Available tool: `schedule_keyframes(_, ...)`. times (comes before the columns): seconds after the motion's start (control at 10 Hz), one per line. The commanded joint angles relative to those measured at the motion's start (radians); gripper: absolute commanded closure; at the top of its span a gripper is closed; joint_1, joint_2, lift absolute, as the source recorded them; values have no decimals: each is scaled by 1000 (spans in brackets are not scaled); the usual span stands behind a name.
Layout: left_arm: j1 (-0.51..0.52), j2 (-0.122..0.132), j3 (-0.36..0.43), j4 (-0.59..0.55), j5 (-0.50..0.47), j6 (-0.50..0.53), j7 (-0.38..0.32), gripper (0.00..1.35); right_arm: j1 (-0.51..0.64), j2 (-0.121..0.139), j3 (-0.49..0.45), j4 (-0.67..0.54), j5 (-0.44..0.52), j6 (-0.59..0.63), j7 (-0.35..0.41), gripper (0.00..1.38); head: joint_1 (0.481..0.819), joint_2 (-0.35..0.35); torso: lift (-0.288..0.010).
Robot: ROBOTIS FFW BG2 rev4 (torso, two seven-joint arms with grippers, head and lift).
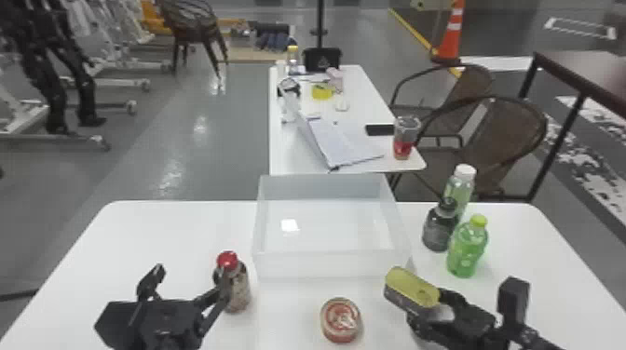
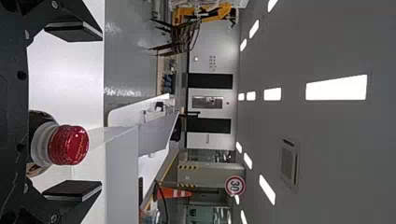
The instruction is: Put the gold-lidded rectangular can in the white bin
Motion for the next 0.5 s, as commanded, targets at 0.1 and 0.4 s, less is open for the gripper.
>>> schedule_keyframes(0.1, 0, 0, 0, 3, 3, 0, 0, 174, -31, -24, 39, 32, 2, -11, 0, 274, 549, 0, -100)
schedule_keyframes(0.4, 0, 0, 0, 4, 9, 2, 0, 174, -21, -24, 38, 32, -3, -22, -18, 907, 549, 0, -100)
